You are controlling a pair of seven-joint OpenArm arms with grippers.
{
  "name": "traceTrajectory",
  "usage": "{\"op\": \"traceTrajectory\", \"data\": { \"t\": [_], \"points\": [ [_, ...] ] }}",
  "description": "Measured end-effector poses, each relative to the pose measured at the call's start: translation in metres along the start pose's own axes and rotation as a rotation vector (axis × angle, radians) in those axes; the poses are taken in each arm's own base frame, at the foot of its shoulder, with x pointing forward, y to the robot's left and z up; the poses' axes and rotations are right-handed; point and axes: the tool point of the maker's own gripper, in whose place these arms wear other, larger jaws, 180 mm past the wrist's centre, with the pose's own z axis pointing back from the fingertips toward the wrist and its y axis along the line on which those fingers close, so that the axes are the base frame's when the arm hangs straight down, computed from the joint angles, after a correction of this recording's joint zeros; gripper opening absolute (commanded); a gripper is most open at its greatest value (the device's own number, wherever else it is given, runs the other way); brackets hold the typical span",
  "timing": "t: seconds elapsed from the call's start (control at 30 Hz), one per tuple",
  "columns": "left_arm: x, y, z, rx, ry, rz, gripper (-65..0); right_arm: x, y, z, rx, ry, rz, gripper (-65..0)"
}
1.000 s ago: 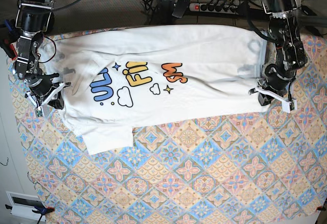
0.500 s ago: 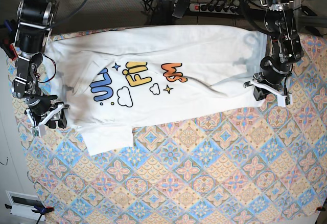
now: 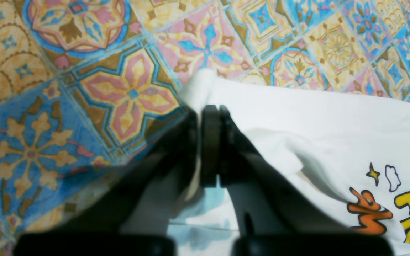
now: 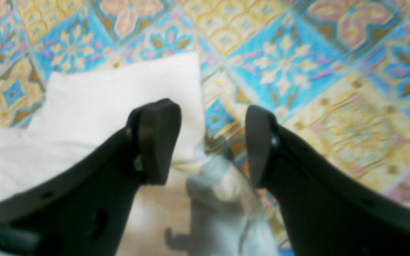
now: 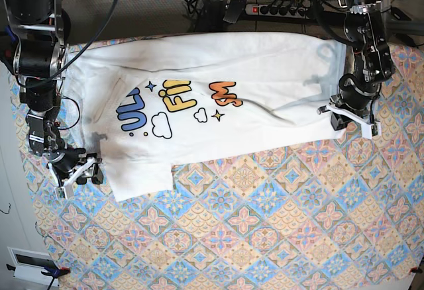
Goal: Fold the T-shirt properly
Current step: 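Adjust grips on the side edges, left gripper near the hem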
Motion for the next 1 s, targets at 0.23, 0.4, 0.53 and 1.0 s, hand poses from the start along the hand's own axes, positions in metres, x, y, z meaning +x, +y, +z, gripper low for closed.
{"op": "traceTrajectory", "data": {
  "t": [0.23, 0.4, 0.53, 1.0],
  "points": [
    [0.0, 0.0, 0.0, 0.0, 0.0, 0.0, -65.0, -0.04, -0.007, 0.004, -0.023, 0.038, -0.052, -33.0],
    [0.0, 0.0, 0.0, 0.0, 0.0, 0.0, -65.0, -0.033, -0.015, 0.002, -0.068, 0.013, -0.052, -27.2],
    [0.0, 0.0, 0.0, 0.0, 0.0, 0.0, -65.0, -0.037, -0.027, 0.005, -0.132, 0.024, -0.051, -22.2],
    [0.0, 0.0, 0.0, 0.001, -0.001, 0.0, -65.0, -0.055, -0.008, -0.002, -0.071, 0.116, 0.082, -29.5]
  ]
}}
